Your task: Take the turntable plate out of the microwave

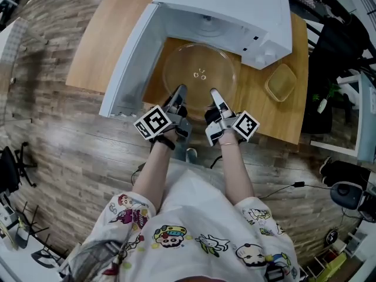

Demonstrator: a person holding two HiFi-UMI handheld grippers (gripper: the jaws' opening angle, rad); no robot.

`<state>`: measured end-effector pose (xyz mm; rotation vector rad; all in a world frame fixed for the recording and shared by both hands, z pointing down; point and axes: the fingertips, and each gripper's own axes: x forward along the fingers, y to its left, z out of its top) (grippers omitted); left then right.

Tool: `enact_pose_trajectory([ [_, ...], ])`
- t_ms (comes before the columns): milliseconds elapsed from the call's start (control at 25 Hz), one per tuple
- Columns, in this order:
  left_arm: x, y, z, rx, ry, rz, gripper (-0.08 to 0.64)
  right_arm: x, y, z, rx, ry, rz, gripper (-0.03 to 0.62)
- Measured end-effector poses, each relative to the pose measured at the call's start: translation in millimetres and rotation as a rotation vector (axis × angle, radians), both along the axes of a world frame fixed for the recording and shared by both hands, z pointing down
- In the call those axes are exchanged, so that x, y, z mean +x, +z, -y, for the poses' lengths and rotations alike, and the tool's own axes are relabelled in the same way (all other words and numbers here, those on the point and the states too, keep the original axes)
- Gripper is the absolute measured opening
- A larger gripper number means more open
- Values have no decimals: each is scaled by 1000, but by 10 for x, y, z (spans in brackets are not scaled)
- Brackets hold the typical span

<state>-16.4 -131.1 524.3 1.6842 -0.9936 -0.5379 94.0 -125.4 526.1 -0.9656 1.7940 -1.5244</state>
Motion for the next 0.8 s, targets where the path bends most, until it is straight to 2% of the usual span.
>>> enact_pose_trajectory([
  [360,124,-166,-823,17,31,-10,60,101,-190,-811,23,-20,-2,64],
  [800,327,-541,-1683,45,162,-19,61,262,-599,-1667,91,-33,-22,64],
])
